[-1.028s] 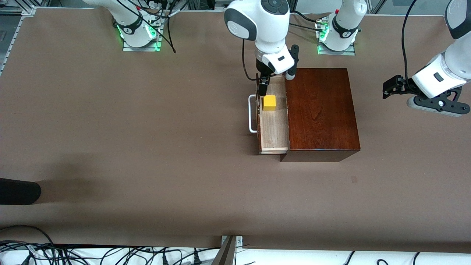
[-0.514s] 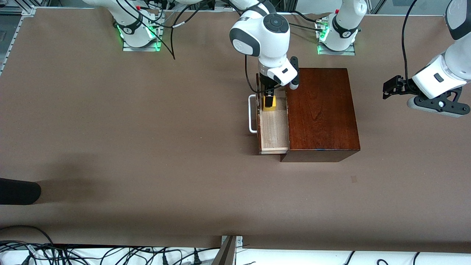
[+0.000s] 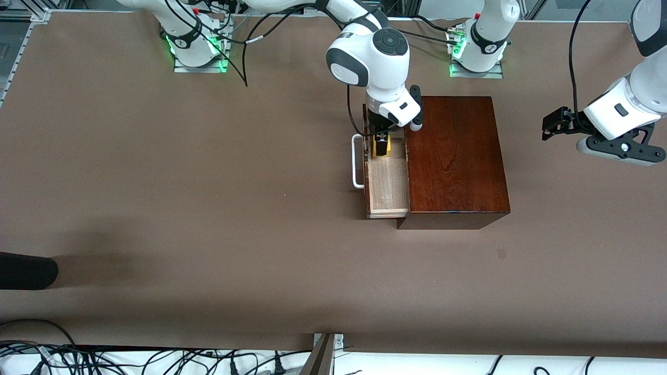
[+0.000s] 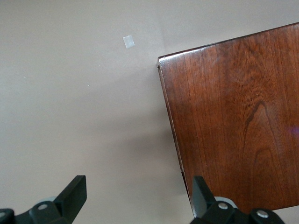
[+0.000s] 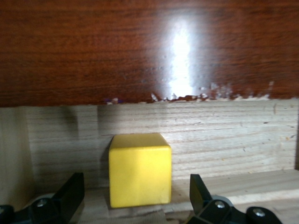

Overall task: Open drawer, take yellow block, close drawer
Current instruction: 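Lower the right gripper and grasp the yellow cube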

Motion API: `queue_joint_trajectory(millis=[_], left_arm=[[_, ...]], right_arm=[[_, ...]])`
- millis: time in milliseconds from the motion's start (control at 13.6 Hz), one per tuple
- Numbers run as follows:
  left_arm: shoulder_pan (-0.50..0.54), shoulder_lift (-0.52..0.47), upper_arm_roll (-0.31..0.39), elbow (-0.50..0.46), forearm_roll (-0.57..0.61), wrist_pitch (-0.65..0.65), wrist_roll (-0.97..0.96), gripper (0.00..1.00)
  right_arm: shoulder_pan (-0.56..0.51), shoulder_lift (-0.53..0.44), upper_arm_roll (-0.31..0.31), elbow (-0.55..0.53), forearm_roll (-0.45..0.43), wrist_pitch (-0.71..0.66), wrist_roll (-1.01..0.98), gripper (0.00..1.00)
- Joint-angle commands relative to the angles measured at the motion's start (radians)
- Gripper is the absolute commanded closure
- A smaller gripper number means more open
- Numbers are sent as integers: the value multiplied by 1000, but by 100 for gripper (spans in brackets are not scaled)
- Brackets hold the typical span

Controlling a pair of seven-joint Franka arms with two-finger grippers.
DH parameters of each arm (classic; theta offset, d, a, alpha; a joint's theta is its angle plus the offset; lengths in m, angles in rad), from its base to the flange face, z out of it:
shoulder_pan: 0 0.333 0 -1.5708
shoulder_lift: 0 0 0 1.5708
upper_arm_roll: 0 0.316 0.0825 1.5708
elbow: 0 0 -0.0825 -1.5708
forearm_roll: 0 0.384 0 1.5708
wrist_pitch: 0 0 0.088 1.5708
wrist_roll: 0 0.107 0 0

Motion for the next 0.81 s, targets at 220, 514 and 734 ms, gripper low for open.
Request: queue_joint_trajectory(millis=[220, 514, 734], left_arm=[[1, 7, 3, 14, -22, 2, 25, 0], [1, 7, 3, 14, -22, 2, 25, 0], [-1, 9, 3, 14, -22, 2, 25, 0]], right_arm=[[2, 49, -1, 41, -7, 40, 7, 2], [2, 45, -3, 46, -5, 31, 16, 75], [3, 38, -8, 47, -5, 14, 19, 100]])
